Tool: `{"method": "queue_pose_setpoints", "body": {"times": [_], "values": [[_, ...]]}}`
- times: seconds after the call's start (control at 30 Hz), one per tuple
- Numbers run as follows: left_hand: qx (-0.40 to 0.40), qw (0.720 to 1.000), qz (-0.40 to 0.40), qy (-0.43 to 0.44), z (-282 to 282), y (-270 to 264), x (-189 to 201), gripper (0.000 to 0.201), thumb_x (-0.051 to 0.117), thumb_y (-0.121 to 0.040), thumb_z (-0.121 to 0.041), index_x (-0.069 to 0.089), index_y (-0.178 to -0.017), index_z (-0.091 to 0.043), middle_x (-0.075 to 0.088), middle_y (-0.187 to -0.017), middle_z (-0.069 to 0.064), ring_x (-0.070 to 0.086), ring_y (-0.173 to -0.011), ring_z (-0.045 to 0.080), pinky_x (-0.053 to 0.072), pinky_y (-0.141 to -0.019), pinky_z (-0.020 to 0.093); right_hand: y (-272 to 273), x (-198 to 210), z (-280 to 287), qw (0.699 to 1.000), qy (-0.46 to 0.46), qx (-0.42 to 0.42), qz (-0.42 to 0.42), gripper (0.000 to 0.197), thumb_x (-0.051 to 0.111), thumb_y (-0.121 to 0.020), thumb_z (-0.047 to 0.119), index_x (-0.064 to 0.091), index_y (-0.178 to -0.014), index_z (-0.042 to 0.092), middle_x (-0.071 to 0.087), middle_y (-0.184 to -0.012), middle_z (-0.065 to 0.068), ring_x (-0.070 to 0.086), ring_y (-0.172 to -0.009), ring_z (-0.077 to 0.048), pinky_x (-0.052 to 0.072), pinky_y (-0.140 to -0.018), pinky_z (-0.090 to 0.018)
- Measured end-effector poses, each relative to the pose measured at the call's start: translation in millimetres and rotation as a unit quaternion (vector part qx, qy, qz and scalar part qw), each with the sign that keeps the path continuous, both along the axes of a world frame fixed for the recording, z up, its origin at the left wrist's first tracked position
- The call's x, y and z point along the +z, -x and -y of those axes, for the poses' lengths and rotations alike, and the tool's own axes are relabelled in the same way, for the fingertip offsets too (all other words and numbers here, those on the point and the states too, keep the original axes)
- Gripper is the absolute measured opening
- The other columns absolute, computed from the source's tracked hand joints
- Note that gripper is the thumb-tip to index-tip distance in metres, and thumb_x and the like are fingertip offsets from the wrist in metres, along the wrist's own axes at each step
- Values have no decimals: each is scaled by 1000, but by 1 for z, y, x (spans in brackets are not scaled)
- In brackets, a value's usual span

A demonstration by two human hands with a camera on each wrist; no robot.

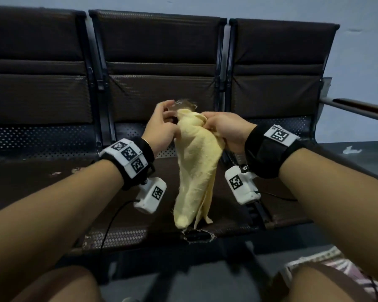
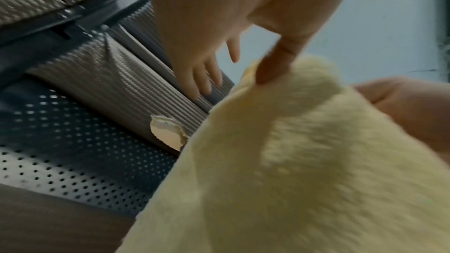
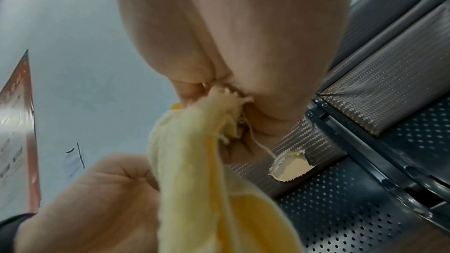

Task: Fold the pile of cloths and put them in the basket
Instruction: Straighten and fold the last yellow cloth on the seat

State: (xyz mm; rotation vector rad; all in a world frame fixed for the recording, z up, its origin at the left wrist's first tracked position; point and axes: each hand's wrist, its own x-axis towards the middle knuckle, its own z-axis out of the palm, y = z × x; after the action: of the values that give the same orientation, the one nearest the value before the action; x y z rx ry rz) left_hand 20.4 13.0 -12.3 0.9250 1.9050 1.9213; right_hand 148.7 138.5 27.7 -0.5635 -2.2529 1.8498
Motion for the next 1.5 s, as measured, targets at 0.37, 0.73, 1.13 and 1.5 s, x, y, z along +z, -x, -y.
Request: {"method": "queue_pose_setpoints", "body": {"times": [0.37,0.73,1.13,1.5], "values": [[-83,990,14,111,-4,58,0,24,74,-87,-34,76,-100,-13,77,-102,5,73,-96,19,56,-80,35,19,-5,-57,982,-156,21,106,31,82,-80,23,74,-103,5,77,-102,-12,73,-99,-29,59,-91,-41],[43,992,-121,-9,-53,104,30,14,68,-93,-26,77,-88,-16,77,-89,3,72,-81,14,56,-72,32,76,-10,-103,936,-261,-178,-154,20,66,-88,30,74,-96,13,75,-95,-8,69,-91,-21,55,-84,-40],[-110,949,-124,270,16,72,-114,17,83,-79,-22,69,-72,-14,62,-65,-2,52,-60,6,40,-58,22,23,-141,-85,956,-256,74,124,18,62,-96,17,67,-82,6,62,-73,-2,55,-67,-14,42,-64,-27],[-139,912,-39,384,3,72,-170,18,68,-93,-26,73,-97,-8,69,-87,7,60,-72,12,50,-65,25,21,-195,-84,963,29,33,265,25,63,-97,19,67,-111,-1,73,-90,-8,70,-75,-16,57,-61,-29]]}}
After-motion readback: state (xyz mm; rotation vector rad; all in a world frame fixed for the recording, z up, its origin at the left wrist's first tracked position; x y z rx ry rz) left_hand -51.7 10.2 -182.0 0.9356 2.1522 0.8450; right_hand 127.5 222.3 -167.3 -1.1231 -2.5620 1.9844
